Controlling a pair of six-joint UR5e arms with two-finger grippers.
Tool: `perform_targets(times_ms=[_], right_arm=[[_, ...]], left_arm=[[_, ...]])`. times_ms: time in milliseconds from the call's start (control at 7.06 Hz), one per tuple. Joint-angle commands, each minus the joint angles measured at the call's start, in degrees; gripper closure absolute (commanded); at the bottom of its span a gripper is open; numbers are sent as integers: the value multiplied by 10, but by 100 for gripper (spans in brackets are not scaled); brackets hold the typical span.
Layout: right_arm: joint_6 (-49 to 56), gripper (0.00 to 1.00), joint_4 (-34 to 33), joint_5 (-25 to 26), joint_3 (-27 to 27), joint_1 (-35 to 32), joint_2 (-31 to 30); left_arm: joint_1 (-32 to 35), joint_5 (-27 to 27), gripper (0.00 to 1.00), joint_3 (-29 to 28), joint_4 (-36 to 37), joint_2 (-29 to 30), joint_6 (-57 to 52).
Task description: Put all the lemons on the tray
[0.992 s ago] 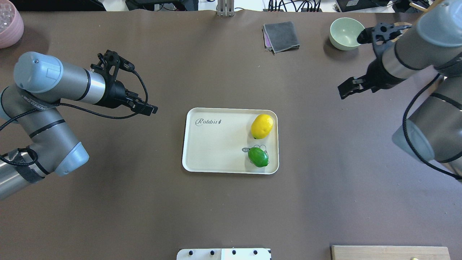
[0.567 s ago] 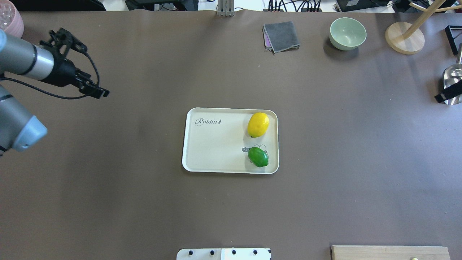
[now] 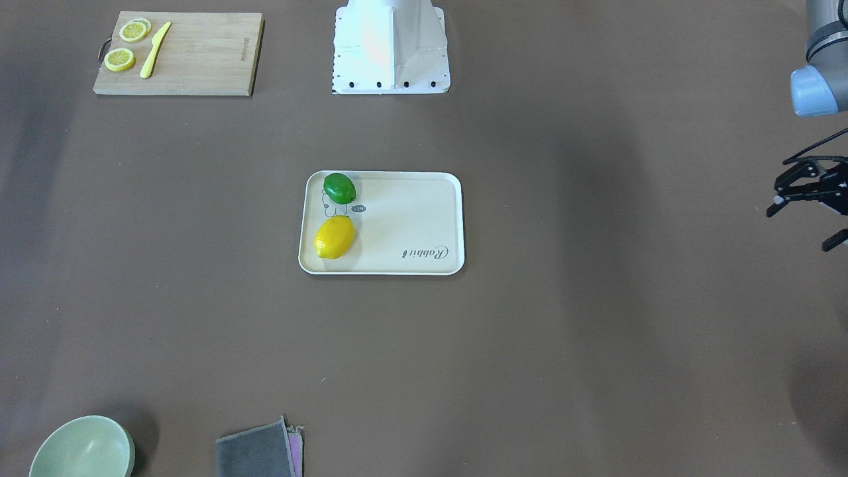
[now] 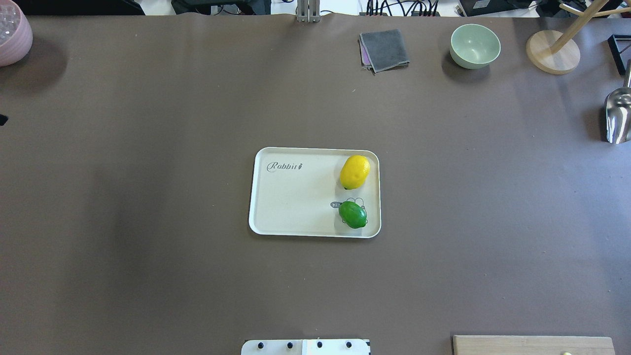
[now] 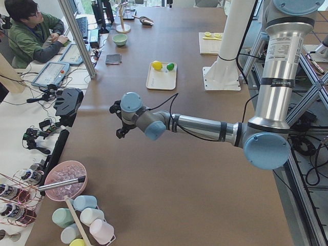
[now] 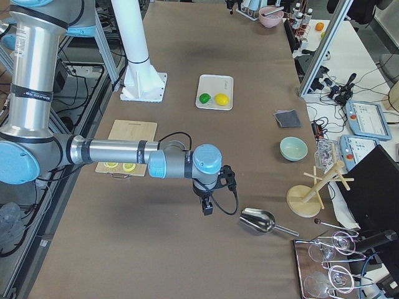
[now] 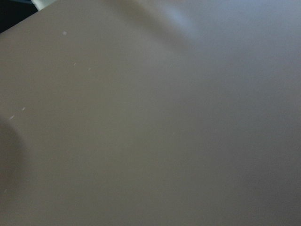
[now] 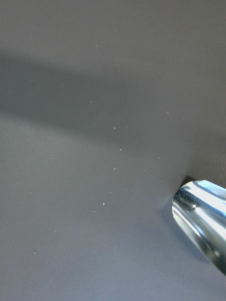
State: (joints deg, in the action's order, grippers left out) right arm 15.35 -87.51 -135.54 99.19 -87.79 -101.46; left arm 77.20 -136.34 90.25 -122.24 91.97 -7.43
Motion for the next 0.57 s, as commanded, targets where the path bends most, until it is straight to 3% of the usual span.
perform_targets(times_ms=[0,142,283,425], right_arm=[[6,0,103,-3,-67,-9,-5],[6,0,157,-3,-106,-8,-4],[6,0,205,-3,-139,-9,-5],[0,0,241,-3,-161,-8,-5]], left_arm=[[68,14,1,-70,-8,-42,-41],[95,13,1,-78,15,-41,-33],[105,12,1,-79,129,-29,-39],[131,12,1,-56,186,-25,-41]])
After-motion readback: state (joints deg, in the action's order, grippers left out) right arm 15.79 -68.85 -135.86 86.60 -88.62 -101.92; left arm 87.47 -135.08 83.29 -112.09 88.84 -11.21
